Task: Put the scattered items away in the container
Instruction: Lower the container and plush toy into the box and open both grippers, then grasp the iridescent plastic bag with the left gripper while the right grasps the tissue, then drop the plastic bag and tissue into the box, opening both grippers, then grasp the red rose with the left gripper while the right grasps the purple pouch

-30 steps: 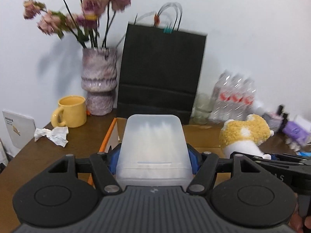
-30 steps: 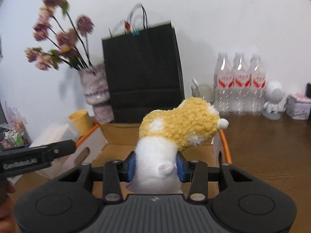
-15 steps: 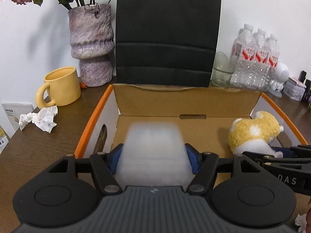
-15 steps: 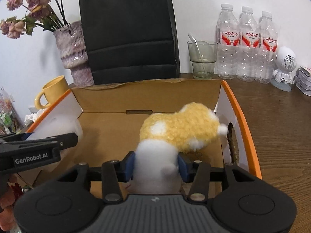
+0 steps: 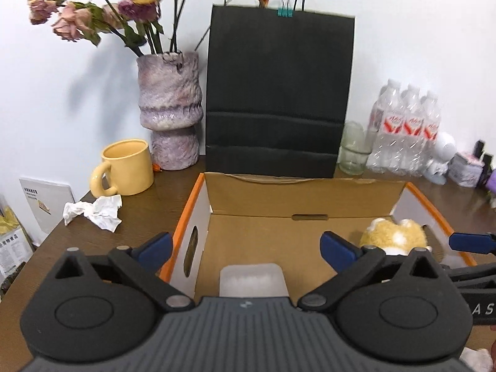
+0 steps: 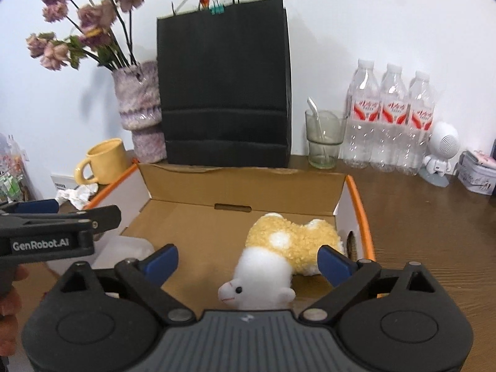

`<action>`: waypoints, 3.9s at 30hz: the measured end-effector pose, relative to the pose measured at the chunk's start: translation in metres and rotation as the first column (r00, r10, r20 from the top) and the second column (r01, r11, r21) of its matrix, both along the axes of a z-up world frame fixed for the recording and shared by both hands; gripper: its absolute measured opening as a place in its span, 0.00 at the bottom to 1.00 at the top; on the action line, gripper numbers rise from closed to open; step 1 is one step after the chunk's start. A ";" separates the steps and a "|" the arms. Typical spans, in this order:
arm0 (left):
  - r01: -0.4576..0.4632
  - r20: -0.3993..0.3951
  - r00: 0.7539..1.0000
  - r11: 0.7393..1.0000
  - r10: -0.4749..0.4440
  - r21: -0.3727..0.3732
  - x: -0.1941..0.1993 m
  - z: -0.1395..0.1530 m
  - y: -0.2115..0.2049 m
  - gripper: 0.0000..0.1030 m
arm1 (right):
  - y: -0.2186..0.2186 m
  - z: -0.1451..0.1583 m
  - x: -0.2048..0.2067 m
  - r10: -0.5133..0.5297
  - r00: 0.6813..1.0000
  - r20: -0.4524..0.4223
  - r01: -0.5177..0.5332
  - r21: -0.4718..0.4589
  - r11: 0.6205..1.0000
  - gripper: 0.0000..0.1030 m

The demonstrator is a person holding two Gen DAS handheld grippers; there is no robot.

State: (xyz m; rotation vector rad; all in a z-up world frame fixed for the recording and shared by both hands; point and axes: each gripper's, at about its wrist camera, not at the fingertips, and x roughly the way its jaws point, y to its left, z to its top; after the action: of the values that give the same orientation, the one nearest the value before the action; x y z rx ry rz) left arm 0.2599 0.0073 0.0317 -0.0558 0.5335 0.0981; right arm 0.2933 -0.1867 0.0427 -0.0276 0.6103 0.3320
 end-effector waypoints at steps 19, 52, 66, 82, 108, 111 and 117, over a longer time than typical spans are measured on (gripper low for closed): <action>0.079 0.047 0.996 0.997 -0.080 0.021 -0.122 -0.027 0.018 0.99 | -0.072 -0.039 -0.123 -0.076 0.996 0.038 0.079 -0.084 0.993 0.98; 0.168 -0.015 0.985 0.984 -0.169 -0.067 -0.105 -0.061 -0.017 0.23 | -0.075 -0.070 -0.133 -0.067 0.998 -0.002 0.066 -0.063 0.996 0.29; 0.179 0.123 0.978 0.981 -0.169 -0.077 -0.133 -0.025 -0.013 0.23 | -0.093 -0.036 -0.140 -0.084 0.992 0.096 0.071 0.123 0.990 0.24; 0.177 0.207 0.966 0.979 -0.154 -0.097 -0.041 0.035 0.003 0.25 | -0.012 0.021 -0.047 0.043 0.985 0.165 -0.066 0.136 0.989 0.24; 0.109 -0.027 0.993 0.992 -0.111 -0.071 0.041 -0.020 0.009 0.45 | 0.038 -0.036 0.048 0.054 0.997 -0.063 -0.053 0.020 0.998 0.41; 0.094 -0.018 0.995 0.993 -0.095 -0.068 0.040 -0.018 0.008 0.75 | 0.041 -0.033 0.045 0.064 0.997 -0.052 -0.064 0.001 0.998 0.71; 0.077 0.039 0.996 0.996 -0.075 -0.047 0.030 -0.006 0.006 0.95 | 0.038 -0.023 0.039 0.043 0.999 -0.017 -0.044 -0.035 0.998 0.88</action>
State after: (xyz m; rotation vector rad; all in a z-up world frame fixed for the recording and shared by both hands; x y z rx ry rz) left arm 0.2898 0.0135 0.0254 -0.0848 0.5003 0.0100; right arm 0.3323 -0.1483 0.0202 -0.0719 0.6327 0.3637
